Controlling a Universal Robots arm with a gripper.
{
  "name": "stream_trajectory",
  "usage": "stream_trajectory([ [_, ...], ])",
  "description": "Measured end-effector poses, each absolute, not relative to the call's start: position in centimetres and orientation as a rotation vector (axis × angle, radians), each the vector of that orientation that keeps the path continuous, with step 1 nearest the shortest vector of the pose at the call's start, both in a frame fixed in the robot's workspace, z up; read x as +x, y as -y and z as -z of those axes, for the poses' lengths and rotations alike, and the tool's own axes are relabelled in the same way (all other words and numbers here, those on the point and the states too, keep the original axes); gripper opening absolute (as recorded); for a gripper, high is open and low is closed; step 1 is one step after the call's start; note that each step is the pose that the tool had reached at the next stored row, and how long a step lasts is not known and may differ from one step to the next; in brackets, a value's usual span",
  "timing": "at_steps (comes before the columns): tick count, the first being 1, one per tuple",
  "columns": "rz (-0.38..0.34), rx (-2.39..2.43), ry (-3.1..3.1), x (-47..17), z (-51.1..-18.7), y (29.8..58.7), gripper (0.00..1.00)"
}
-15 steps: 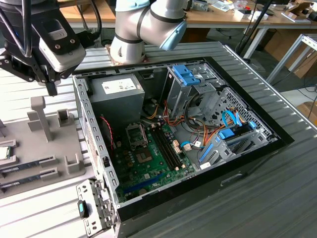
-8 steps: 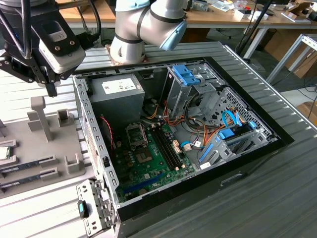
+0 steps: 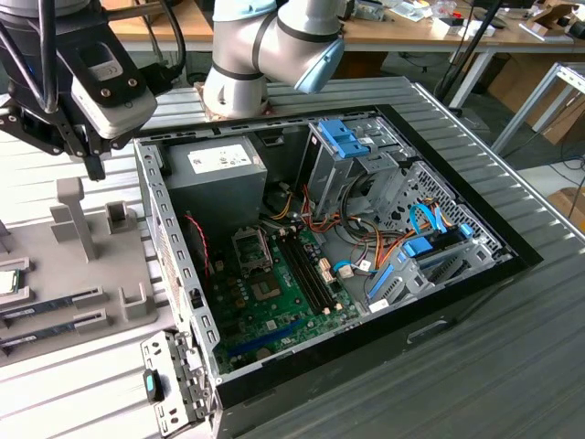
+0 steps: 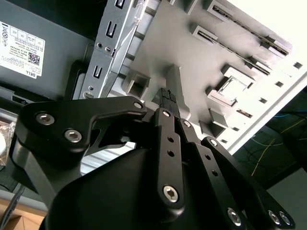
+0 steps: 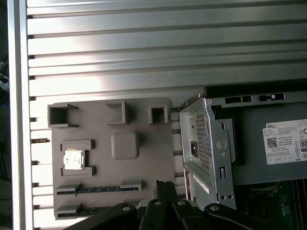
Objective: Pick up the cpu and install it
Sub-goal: 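Reach for the cpu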
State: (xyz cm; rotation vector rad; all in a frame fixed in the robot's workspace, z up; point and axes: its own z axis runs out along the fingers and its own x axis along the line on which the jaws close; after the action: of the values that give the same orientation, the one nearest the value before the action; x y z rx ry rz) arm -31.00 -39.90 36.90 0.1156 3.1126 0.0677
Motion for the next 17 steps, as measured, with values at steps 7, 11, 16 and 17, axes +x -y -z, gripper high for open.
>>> stream_trajectory([
  [7, -0.068, 0.115, -3.113, -31.08, -36.61, 39.9, 0.11],
  [11, -0.068, 0.115, -3.113, -31.13, -36.47, 39.9, 0.11],
  [16, -0.068, 0.115, -3.113, -31.18, -36.29, 39.9, 0.11],
  [17, -0.068, 0.116, -3.113, -31.19, -36.26, 39.9, 0.11],
])
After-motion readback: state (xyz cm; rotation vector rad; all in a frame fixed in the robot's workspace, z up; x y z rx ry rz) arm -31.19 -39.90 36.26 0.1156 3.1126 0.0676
